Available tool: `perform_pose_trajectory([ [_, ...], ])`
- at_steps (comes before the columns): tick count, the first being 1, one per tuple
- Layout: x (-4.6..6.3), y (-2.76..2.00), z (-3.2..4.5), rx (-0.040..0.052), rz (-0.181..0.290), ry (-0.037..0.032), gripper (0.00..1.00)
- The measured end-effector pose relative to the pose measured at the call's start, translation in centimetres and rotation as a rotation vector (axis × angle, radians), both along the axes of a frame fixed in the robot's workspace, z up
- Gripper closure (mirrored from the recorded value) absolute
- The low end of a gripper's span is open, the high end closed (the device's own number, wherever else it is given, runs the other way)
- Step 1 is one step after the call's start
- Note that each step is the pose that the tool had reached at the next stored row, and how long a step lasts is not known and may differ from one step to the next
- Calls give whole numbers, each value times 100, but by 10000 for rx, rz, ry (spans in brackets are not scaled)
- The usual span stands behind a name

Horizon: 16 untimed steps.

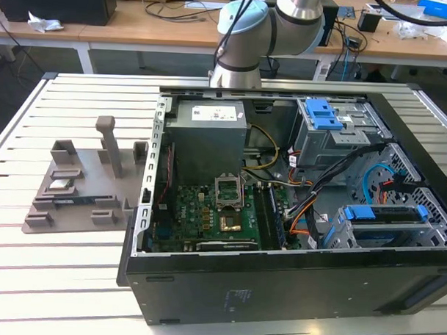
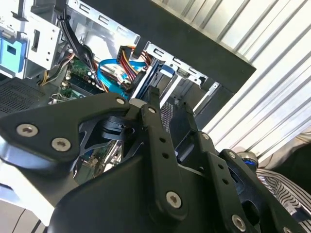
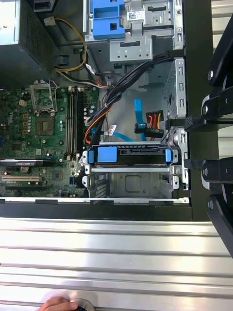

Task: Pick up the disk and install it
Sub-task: 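Insert the first disk wire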

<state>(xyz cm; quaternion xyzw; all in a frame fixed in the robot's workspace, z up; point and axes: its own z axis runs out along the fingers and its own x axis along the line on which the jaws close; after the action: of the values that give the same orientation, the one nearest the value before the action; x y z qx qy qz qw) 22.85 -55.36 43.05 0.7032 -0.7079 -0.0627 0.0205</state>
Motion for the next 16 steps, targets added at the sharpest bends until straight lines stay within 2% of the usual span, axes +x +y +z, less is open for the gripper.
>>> perform_pose_trajectory([
  [4, -148, 14, -83, -11, -1, -1, 64],
  [10, -226, 156, -167, -92, 1, -2, 64],
  [12, -232, 165, -200, -91, -1, -2, 64],
  [16, -233, 165, -205, -92, -1, -2, 64],
])
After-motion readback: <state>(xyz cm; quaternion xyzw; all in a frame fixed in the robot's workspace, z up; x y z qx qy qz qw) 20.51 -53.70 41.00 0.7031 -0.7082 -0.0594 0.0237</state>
